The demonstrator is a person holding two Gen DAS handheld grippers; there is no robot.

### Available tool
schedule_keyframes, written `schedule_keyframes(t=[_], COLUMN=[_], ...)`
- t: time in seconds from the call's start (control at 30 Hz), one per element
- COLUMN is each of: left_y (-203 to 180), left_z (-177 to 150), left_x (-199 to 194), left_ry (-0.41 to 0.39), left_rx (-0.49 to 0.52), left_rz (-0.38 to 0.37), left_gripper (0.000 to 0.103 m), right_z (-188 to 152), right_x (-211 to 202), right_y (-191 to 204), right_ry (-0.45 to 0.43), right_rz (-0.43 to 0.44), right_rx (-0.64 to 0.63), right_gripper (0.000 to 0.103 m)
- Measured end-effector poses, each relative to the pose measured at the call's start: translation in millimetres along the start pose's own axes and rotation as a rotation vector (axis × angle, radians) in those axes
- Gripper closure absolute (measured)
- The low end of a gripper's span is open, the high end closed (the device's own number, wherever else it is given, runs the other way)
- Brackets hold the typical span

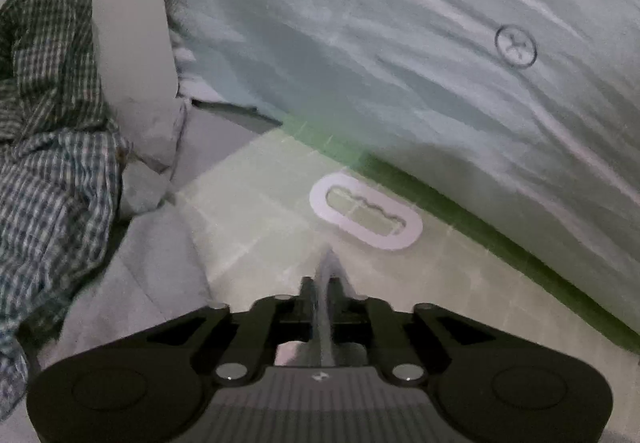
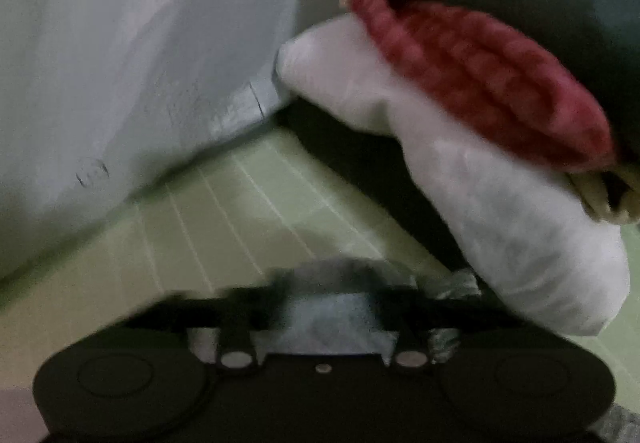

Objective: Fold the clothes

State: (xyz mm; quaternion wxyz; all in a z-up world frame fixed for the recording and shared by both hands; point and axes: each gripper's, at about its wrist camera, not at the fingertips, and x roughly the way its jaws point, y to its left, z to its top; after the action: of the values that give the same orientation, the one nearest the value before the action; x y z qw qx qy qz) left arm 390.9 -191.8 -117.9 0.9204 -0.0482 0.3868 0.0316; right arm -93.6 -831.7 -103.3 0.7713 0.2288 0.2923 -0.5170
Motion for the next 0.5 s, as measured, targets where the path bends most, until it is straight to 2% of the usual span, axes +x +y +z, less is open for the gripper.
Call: schedule_keyframes(t=[0.03, 0.07, 0.1, 0.13, 0.17, 0.27, 0.37, 0.5], left_y=[-1.5, -3.0, -1.4, 2.7, 6.4, 16.9, 31.2, 57.3], left_z=[1.0, 1.9, -0.2, -4.7, -10.1, -32.8, -67.9, -118.7], left_x=[1.0, 2.1, -3.2, -13.4, -23.9, -58.1, -96.1, -141.1], left_ry=[0.004, 0.008, 0.007, 0.003, 0.004, 0.021, 0.061, 0.126], left_rx=[-0.004, -0.008, -0.019, -0.033, -0.036, 0.002, 0.048, 0.050], left_rz=[0.001, 0.001, -0.008, -0.025, -0.035, -0.039, -0.034, -0.058], left_gripper=[0.067, 0.061, 0.046, 0.035, 0.031, 0.031, 0.029, 0.029], right_z=[-2.3, -4.7, -7.0, -9.4, -12.4, -39.0, -80.9, -137.3], right_x=[-4.6, -9.3, -13.9, -18.6, -24.1, -59.0, -94.2, -127.1], right_y=[3.1, 6.2, 9.4, 12.5, 15.3, 16.3, 12.2, 6.2], right_ry=[-0.002, -0.004, -0.007, -0.009, -0.011, -0.008, 0.031, 0.092], right_rz=[-0.002, -0.004, -0.006, -0.008, -0.008, 0.022, 0.052, 0.093], right_rx=[-0.023, -0.045, -0.068, -0.091, -0.114, -0.184, -0.240, -0.271], right_gripper=[0.029, 0.020, 0.012, 0.010, 0.009, 0.008, 0.007, 0.007])
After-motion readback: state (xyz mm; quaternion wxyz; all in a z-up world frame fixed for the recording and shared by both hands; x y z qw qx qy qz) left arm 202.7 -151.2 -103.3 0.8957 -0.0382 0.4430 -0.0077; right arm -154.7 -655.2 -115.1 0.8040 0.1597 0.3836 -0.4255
